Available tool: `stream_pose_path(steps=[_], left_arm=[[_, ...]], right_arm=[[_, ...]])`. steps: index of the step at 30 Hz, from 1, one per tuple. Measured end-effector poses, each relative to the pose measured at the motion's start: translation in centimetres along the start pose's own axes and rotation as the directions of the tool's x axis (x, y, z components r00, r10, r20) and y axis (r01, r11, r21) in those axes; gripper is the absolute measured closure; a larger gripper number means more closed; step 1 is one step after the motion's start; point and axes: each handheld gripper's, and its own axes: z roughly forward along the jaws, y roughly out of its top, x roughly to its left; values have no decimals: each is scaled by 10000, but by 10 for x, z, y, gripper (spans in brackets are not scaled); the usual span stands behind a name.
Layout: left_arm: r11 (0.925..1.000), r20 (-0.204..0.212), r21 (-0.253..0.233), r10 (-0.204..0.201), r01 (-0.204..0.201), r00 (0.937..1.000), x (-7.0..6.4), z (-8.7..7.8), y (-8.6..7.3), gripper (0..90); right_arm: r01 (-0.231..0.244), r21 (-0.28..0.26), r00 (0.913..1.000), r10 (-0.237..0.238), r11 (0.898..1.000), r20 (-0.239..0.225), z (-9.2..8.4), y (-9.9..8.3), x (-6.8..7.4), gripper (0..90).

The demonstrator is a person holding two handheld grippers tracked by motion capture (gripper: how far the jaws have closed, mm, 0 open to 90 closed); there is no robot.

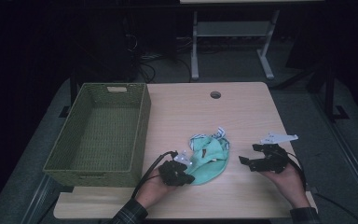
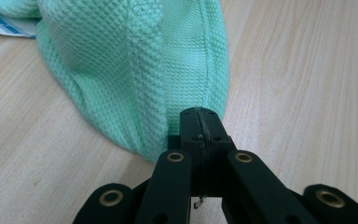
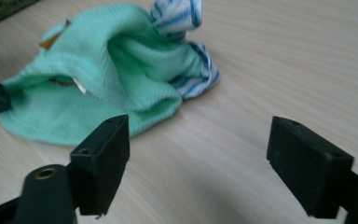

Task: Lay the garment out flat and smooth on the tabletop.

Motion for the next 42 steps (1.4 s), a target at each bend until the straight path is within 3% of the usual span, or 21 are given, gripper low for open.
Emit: stream_pose_path(steps=[8, 14, 24, 33, 42], left_arm=[[10000, -59, 59, -12, 13, 10000, -1, 0, 1, 895], [10000, -28, 81, -30, 31, 10000, -1, 0, 1, 896], [9998, 7, 176, 63, -63, 10000, 0, 0, 2, 896], [9999, -12, 150, 24, -24, 10000, 0, 0, 2, 896], [9999, -2, 163, 40, -40, 10000, 0, 0, 2, 896]], right_arm=[[386, -112, 9971, -393, 9992, -657, 9, 19, -3, 451], [464, -66, 9951, -468, 9989, -872, 19, 33, -7, 577], [475, 93, 9943, -464, 9988, -962, 48, 51, -13, 660], [303, 302, 9931, -266, 9991, -1145, 70, 51, -20, 772], [55, 614, 9891, 36, 9981, -1473, 86, 48, -21, 758]])
